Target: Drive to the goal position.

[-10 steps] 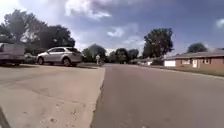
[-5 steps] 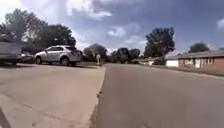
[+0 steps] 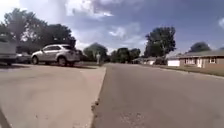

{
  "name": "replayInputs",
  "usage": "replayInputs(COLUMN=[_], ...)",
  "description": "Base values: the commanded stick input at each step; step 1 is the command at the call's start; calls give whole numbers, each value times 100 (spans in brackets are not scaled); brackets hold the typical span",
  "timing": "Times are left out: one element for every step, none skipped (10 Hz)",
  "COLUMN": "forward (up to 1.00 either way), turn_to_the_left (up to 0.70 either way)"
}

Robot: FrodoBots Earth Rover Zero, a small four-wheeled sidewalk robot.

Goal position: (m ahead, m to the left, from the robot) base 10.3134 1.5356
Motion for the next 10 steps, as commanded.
replayInputs(forward=[100, 100, 100, 100, 100, 100, 100, 100, 100, 100], turn_to_the_left=[0, 0, 0, 0, 0, 0, 0, 0, 0, 0])
